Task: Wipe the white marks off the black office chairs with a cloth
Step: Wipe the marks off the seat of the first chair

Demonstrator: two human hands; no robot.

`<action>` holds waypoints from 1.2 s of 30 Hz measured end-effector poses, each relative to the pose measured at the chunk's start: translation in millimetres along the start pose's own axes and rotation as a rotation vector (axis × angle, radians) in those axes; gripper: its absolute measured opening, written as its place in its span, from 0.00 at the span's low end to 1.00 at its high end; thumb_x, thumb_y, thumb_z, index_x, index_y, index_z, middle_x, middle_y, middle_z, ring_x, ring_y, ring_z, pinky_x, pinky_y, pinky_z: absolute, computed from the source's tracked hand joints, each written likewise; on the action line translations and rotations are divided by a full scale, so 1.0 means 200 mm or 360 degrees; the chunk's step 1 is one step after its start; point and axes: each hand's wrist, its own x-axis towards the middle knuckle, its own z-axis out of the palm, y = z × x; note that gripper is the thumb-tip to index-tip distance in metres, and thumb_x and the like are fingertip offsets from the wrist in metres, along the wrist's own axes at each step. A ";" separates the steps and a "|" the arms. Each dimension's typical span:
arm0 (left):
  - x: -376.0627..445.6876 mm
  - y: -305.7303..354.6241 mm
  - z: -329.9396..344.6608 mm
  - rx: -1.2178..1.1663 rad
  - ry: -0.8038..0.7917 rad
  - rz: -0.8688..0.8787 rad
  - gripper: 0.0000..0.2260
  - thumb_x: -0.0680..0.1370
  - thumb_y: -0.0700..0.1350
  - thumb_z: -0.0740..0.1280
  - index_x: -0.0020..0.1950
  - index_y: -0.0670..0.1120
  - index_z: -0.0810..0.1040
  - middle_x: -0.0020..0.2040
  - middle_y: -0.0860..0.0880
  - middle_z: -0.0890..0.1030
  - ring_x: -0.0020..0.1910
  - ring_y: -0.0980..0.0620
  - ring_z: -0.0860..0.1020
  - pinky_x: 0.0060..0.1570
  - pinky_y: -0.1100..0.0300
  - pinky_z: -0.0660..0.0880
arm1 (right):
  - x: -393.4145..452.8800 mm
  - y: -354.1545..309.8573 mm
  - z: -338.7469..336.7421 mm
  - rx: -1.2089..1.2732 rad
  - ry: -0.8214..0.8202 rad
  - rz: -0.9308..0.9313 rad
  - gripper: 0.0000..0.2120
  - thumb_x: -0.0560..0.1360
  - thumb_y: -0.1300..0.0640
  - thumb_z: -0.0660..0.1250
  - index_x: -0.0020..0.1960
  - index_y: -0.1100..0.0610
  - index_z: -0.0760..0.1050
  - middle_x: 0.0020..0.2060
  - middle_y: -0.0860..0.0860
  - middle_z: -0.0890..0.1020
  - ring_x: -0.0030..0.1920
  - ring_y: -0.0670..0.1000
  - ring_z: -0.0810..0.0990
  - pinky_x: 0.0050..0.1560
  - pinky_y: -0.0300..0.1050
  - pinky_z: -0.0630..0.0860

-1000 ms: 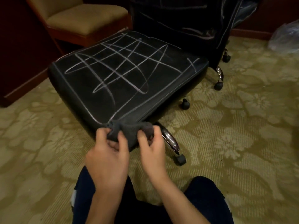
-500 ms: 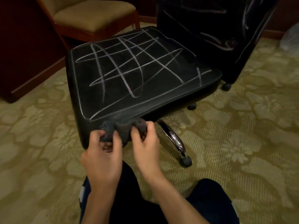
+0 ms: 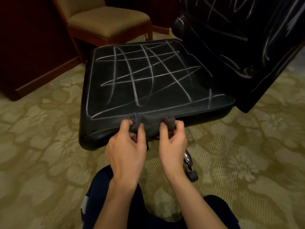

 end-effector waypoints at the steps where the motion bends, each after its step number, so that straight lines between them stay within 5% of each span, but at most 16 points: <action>1: 0.00 -0.01 -0.01 0.0035 0.0068 0.0022 0.07 0.80 0.52 0.66 0.49 0.49 0.76 0.31 0.57 0.74 0.33 0.57 0.75 0.36 0.59 0.69 | -0.01 -0.04 0.01 -0.0072 0.0004 -0.0091 0.02 0.80 0.54 0.66 0.50 0.52 0.73 0.36 0.45 0.81 0.37 0.44 0.80 0.41 0.52 0.80; 3: 0.02 -0.09 -0.05 0.0113 0.0255 0.0004 0.09 0.81 0.51 0.66 0.49 0.46 0.77 0.36 0.51 0.75 0.39 0.51 0.72 0.40 0.58 0.64 | -0.01 -0.13 0.05 -0.0199 -0.0107 -0.0254 0.04 0.78 0.52 0.67 0.49 0.51 0.73 0.33 0.46 0.80 0.35 0.45 0.80 0.39 0.54 0.79; 6: 0.11 -0.32 -0.18 0.0144 0.0430 -0.0276 0.17 0.80 0.55 0.66 0.52 0.41 0.79 0.49 0.38 0.75 0.52 0.39 0.71 0.50 0.47 0.70 | -0.01 -0.27 0.22 -0.0648 -0.0506 -0.0422 0.08 0.78 0.46 0.66 0.49 0.50 0.72 0.35 0.49 0.81 0.39 0.54 0.82 0.41 0.54 0.78; 9: 0.16 -0.49 -0.24 -0.0167 0.0353 -0.0523 0.18 0.77 0.61 0.63 0.49 0.46 0.76 0.49 0.40 0.79 0.52 0.39 0.77 0.54 0.40 0.74 | -0.06 -0.34 0.39 -0.1007 -0.0680 -0.0548 0.10 0.80 0.45 0.62 0.54 0.51 0.71 0.43 0.54 0.84 0.47 0.60 0.82 0.45 0.52 0.74; 13: 0.12 -0.44 -0.22 -0.0075 0.0339 -0.0538 0.21 0.77 0.62 0.57 0.49 0.44 0.75 0.45 0.43 0.78 0.46 0.40 0.77 0.48 0.41 0.75 | -0.05 -0.34 0.38 -0.1164 -0.0643 -0.0555 0.11 0.80 0.45 0.61 0.56 0.51 0.70 0.45 0.54 0.83 0.49 0.60 0.82 0.42 0.49 0.69; 18: 0.00 -0.42 -0.22 -0.0166 0.0255 -0.0470 0.15 0.78 0.60 0.61 0.43 0.49 0.74 0.40 0.50 0.77 0.39 0.47 0.77 0.42 0.41 0.76 | -0.09 -0.30 0.25 -0.1263 -0.0584 -0.0693 0.09 0.80 0.45 0.61 0.51 0.50 0.70 0.39 0.49 0.81 0.41 0.53 0.82 0.41 0.48 0.75; 23: -0.08 -0.33 -0.18 -0.0704 0.0243 -0.0659 0.10 0.80 0.50 0.68 0.40 0.49 0.75 0.34 0.52 0.79 0.34 0.55 0.78 0.34 0.58 0.73 | -0.10 -0.23 0.15 -0.1355 -0.0224 -0.1046 0.09 0.73 0.49 0.71 0.43 0.54 0.76 0.42 0.51 0.72 0.42 0.51 0.72 0.37 0.47 0.72; 29: -0.11 -0.24 -0.08 -0.1017 0.0097 -0.0783 0.05 0.80 0.50 0.68 0.49 0.50 0.75 0.40 0.59 0.81 0.37 0.60 0.80 0.35 0.64 0.76 | -0.04 -0.17 0.13 -0.1365 -0.0181 -0.1122 0.08 0.76 0.51 0.68 0.45 0.55 0.73 0.41 0.51 0.75 0.41 0.52 0.75 0.41 0.51 0.74; 33: -0.21 -0.20 -0.07 -0.0923 0.0191 -0.0694 0.20 0.77 0.54 0.70 0.64 0.61 0.64 0.42 0.60 0.79 0.39 0.59 0.80 0.36 0.61 0.76 | -0.04 -0.15 -0.02 -0.1272 -0.0164 -0.1153 0.21 0.75 0.47 0.70 0.62 0.58 0.72 0.49 0.54 0.76 0.49 0.52 0.76 0.48 0.49 0.74; 36: -0.27 -0.17 -0.02 -0.0932 0.0200 -0.0485 0.21 0.77 0.55 0.71 0.66 0.66 0.67 0.54 0.56 0.79 0.52 0.58 0.81 0.48 0.62 0.77 | -0.04 -0.15 -0.17 -0.1322 -0.0323 -0.1379 0.21 0.76 0.49 0.69 0.65 0.56 0.71 0.52 0.56 0.75 0.51 0.53 0.75 0.48 0.50 0.74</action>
